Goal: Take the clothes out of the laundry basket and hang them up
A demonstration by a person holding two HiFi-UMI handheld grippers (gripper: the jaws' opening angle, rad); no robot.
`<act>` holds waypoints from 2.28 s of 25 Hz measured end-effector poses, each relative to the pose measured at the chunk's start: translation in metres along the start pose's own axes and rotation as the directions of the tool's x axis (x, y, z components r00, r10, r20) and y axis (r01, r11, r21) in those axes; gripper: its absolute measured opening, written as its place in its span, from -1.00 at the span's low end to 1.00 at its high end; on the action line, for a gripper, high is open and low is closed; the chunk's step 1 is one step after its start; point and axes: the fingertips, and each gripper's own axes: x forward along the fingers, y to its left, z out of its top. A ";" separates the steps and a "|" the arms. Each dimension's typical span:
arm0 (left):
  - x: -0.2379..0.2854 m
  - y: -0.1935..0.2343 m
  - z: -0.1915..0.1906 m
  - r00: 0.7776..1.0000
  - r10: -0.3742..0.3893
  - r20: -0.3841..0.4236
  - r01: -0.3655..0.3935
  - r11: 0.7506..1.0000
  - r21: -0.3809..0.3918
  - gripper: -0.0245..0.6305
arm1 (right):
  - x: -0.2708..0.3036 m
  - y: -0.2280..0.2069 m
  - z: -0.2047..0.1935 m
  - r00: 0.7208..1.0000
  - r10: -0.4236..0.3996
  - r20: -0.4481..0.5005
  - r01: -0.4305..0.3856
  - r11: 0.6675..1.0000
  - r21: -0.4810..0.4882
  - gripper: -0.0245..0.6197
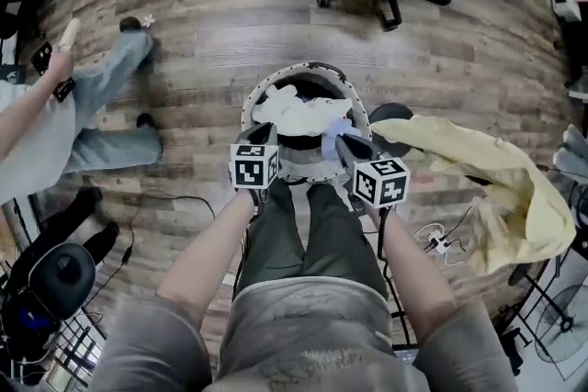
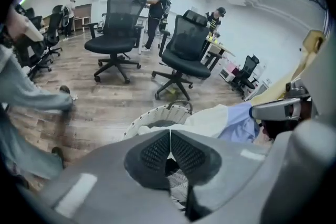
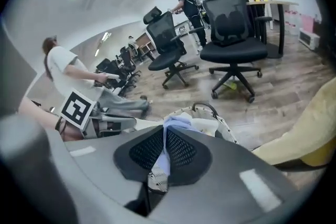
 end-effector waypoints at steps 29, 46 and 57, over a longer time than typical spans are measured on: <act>-0.327 -0.140 0.234 0.854 -0.329 0.402 0.205 0.924 0.322 -0.91 | -0.324 0.201 0.224 0.858 0.217 0.466 -0.103 0.961 -0.258 -0.79; -0.410 -0.212 0.298 0.728 -0.543 0.420 0.282 0.794 0.538 -0.91 | -0.430 0.230 0.244 0.731 0.187 0.656 -0.020 0.967 -0.253 -0.79; -0.483 -0.366 0.349 0.514 -0.825 0.236 0.388 0.469 0.793 -0.91 | -0.598 0.245 0.245 0.493 0.067 0.868 0.208 0.959 -0.192 -0.79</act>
